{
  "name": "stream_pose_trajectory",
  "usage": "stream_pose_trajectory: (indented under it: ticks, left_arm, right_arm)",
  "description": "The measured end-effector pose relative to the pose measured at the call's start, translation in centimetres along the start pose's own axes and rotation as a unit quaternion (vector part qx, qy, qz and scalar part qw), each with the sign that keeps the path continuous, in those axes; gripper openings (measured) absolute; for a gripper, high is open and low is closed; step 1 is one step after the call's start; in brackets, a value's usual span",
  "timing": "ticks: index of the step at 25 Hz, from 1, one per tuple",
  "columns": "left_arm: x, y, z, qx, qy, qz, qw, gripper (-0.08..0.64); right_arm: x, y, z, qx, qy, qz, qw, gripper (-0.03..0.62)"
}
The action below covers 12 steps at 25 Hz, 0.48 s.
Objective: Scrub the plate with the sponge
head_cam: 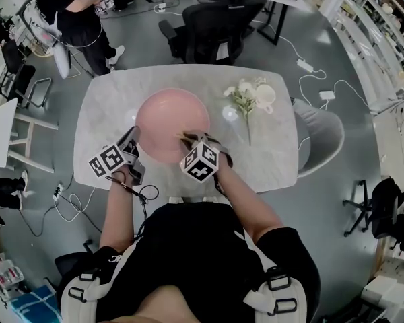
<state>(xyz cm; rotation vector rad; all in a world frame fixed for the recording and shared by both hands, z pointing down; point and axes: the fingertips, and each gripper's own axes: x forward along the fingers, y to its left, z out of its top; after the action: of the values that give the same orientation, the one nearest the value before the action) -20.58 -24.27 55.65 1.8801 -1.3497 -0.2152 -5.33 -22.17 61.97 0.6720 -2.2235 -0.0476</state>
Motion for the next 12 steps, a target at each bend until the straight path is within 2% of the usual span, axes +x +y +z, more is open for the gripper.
stream_pose_trajectory:
  ticks: [6, 12]
  left_arm:
    - [0.7, -0.2, -1.0, 0.006, 0.015, -0.001, 0.9999, 0.04]
    - [1.8, -2.2, -3.0, 0.025, 0.043, -0.021, 0.9985, 0.04]
  right_arm:
    - [1.0, 4.2, 1.6, -0.009, -0.014, 0.067, 0.998, 0.054]
    - [1.2, 3.8, 4.3, -0.012, -0.036, 0.07, 0.997, 0.054]
